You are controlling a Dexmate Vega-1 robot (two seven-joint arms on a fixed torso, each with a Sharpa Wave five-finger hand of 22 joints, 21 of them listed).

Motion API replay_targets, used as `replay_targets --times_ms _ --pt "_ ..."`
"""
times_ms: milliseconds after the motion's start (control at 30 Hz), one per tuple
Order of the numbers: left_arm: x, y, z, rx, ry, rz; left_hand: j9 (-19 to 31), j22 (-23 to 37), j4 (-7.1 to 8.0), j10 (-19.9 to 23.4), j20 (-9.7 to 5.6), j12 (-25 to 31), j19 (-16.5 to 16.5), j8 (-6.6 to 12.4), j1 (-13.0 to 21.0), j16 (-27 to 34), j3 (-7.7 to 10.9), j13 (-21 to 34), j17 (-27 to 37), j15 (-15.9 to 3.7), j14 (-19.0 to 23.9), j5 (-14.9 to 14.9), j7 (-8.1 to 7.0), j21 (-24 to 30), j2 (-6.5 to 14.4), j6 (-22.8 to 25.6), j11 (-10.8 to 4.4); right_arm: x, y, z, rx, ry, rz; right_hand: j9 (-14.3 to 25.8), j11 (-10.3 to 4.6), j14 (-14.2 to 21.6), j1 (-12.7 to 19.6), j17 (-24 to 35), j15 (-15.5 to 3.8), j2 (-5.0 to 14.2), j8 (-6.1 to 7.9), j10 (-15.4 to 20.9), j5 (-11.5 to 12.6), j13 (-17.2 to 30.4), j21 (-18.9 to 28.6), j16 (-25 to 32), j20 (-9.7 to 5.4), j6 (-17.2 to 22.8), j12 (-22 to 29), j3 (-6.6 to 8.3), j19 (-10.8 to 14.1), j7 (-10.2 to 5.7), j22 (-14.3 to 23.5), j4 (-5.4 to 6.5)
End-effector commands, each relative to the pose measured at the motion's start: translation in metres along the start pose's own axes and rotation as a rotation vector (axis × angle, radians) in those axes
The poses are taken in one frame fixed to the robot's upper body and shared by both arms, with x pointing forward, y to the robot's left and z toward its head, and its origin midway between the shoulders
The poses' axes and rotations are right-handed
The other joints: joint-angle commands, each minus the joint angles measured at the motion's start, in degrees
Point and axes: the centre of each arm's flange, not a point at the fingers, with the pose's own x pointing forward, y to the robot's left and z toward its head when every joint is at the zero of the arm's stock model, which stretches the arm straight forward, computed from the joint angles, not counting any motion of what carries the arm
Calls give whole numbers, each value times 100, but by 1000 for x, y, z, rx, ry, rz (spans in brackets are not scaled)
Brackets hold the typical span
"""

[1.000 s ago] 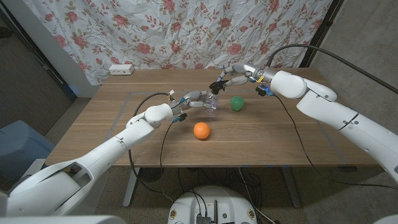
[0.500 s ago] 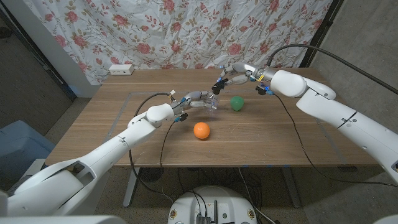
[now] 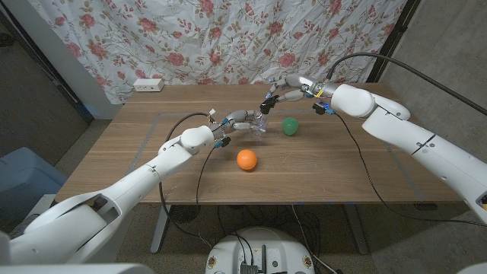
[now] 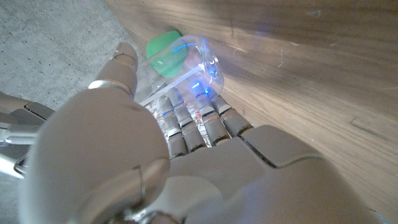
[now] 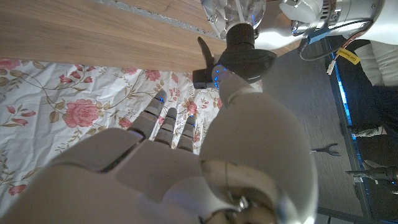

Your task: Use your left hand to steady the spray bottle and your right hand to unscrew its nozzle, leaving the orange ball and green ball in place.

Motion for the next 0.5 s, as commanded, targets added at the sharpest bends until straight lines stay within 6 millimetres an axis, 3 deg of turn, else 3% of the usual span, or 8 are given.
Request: replay_targets --times_ms 33,333,500 --pt "5 3 1 4 -6 3 3 23 13 141 -313 39 -29 57 -11 -7 25 18 -2 -829 66 49 20 -7 344 42 -85 3 -2 -3 10 -16 -20 -11 -70 -4 147 36 -25 -11 -21 18 50 3 -11 5 7 8 7 50 -65 -11 16 12" --pt "8 3 0 1 -7 1 -7 23 12 167 -313 42 -26 85 -17 -15 32 26 -7 -832 87 49 26 -6 351 80 -96 4 0 -7 24 -32 -36 17 -111 51 436 73 -105 -63 98 169 92 1 11 37 -28 320 50 46 -78 -4 19 39" --pt "9 4 0 2 -8 2 -14 23 12 181 -314 43 -19 97 -22 -16 30 31 -5 -837 93 47 36 -3 354 92 -102 6 -1 -7 29 -41 -38 62 -169 46 697 119 -130 -70 247 247 122 -2 12 48 -38 663 63 63 -125 1 21 35"
